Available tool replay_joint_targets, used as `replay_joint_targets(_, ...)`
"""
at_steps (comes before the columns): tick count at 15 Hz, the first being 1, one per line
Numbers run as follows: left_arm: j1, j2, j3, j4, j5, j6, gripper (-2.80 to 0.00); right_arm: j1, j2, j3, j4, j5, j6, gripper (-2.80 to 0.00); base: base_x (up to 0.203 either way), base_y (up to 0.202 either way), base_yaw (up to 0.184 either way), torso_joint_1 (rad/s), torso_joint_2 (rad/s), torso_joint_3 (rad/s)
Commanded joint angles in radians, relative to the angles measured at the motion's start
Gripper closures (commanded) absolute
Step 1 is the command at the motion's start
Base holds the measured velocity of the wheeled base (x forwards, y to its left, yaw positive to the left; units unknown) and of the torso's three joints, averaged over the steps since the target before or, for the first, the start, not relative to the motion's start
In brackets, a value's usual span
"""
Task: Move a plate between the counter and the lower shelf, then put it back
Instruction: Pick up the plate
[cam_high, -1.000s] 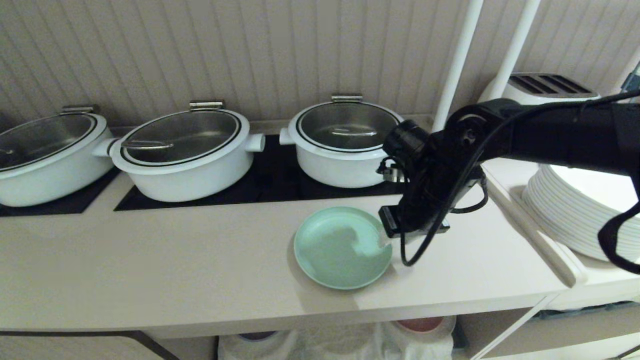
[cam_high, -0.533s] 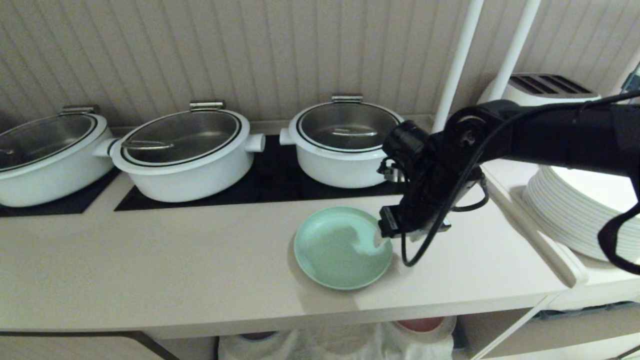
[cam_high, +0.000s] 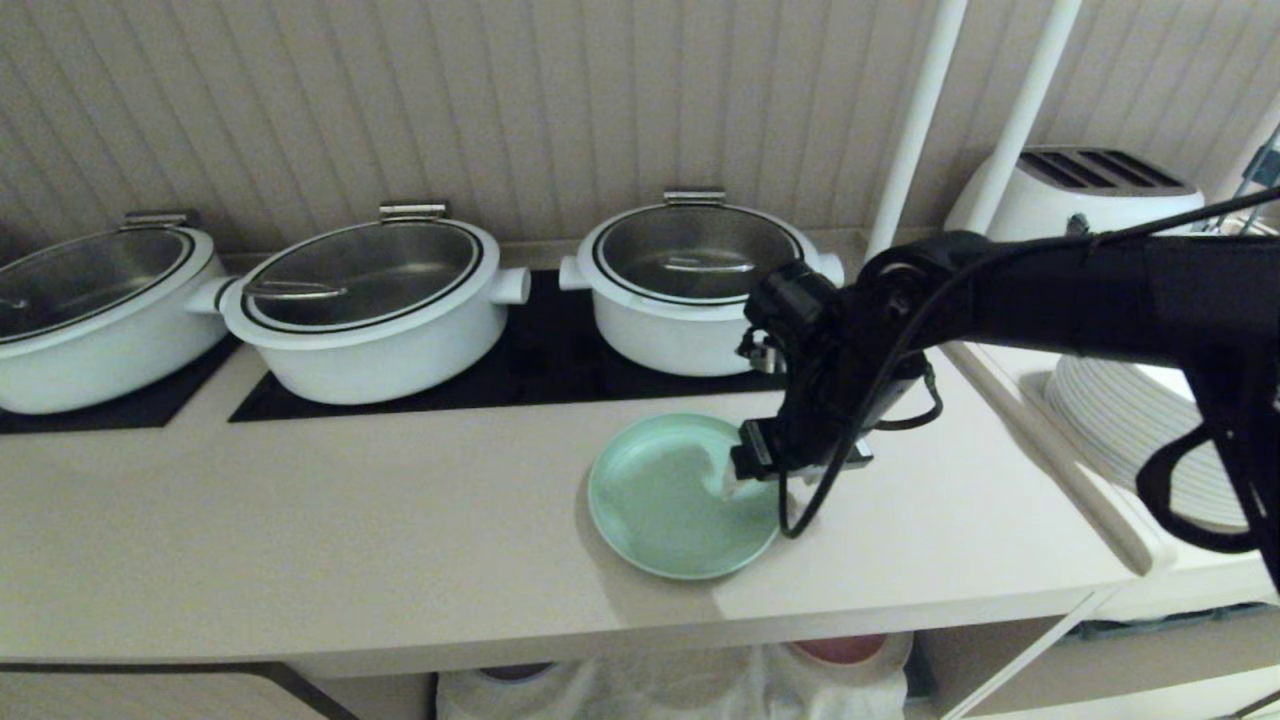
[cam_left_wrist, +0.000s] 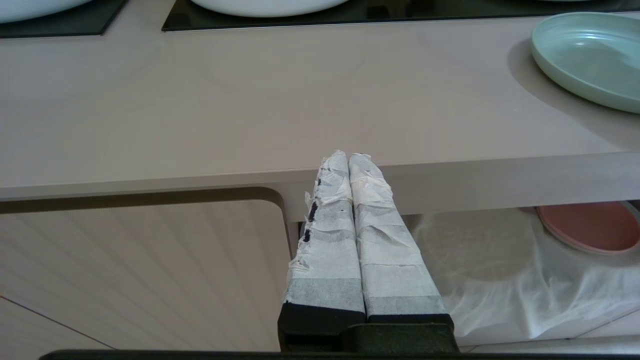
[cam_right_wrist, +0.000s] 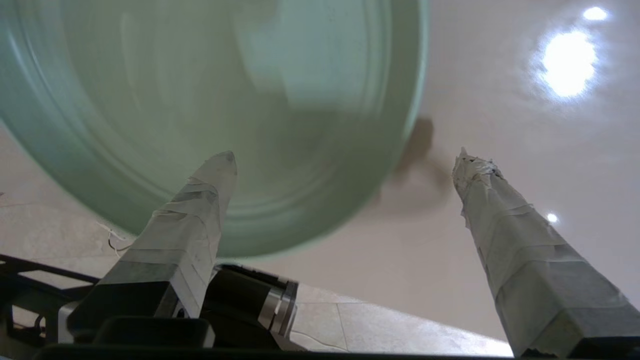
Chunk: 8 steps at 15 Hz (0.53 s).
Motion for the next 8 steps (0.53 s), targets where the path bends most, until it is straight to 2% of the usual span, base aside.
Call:
replay_joint_targets(1, 0.000, 0.000, 0.000, 0.000, 0.000, 0.000, 0.00, 0.002, 0.018, -0.004, 0.000, 0.001, 0.002, -2.80, 0.000, 0.000, 0.000, 0.000, 0.00, 0.000)
replay_joint_targets(6, 0.000, 0.000, 0.000, 0.000, 0.000, 0.000, 0.00, 0.001, 0.041, -0.006, -0.031, -0.001, -0.020, -2.80, 0.000, 0.000, 0.000, 0.000, 0.00, 0.000)
replay_joint_targets(8, 0.000, 0.000, 0.000, 0.000, 0.000, 0.000, 0.00, 0.000, 0.047, -0.006, -0.033, -0.037, -0.038, -2.80, 0.000, 0.000, 0.000, 0.000, 0.00, 0.000)
